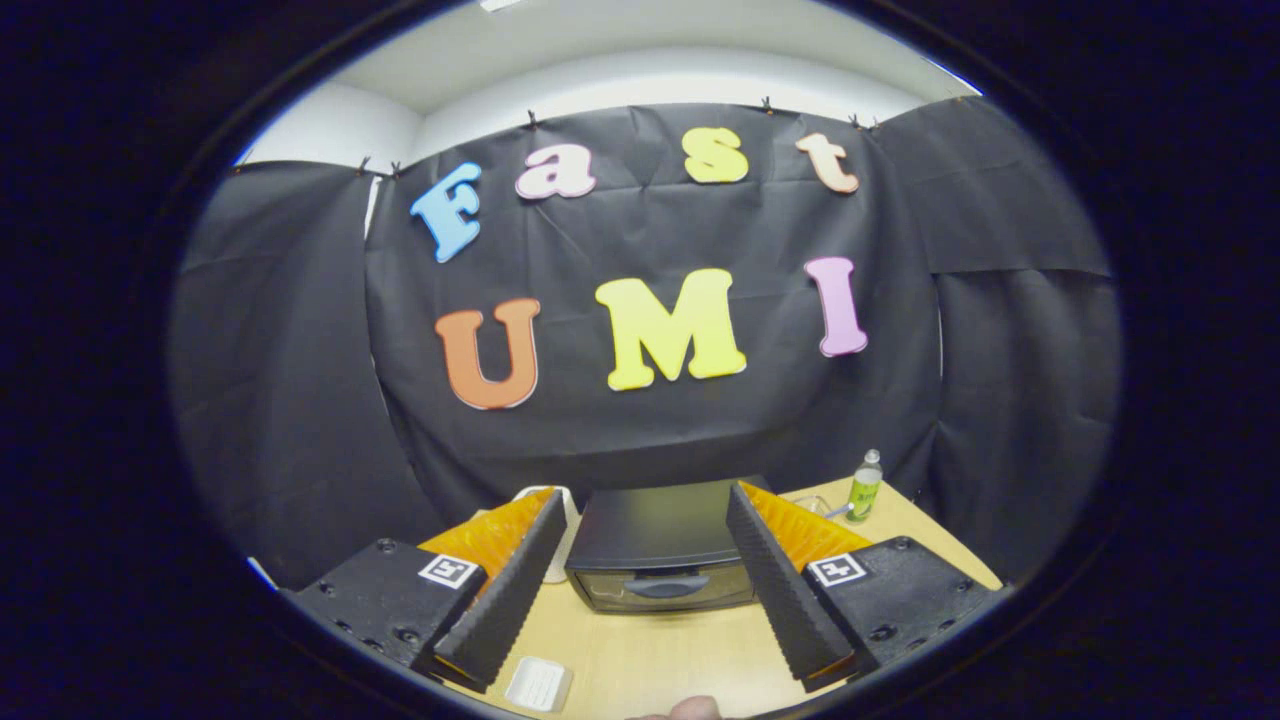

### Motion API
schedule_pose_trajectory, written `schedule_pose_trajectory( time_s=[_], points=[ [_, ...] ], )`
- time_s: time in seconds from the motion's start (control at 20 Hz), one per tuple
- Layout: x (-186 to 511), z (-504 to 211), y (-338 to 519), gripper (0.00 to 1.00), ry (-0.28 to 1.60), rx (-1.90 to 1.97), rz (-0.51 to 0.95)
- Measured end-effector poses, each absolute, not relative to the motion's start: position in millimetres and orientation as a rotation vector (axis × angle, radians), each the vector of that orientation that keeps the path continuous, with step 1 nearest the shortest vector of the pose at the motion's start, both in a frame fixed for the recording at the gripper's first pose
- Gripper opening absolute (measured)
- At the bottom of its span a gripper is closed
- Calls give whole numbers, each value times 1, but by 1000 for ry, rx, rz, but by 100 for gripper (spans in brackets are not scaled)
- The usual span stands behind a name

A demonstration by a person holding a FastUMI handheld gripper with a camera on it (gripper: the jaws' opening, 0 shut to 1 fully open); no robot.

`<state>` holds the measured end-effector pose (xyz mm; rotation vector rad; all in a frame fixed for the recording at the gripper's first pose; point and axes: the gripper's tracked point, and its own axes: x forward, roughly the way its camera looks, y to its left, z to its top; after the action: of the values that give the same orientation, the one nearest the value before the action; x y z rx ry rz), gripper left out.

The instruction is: Open the toaster oven, put the food inside, and close the toaster oven door.

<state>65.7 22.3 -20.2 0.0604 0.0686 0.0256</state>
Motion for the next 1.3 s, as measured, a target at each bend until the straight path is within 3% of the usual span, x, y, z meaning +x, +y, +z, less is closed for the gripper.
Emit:
schedule_pose_trajectory(
  time_s=[0.5, 1.3],
  points=[
    [-19, 28, 24, 100, -16, 36, 13],
    [-6, 17, 10, 100, 4, 38, -8]
  ],
)
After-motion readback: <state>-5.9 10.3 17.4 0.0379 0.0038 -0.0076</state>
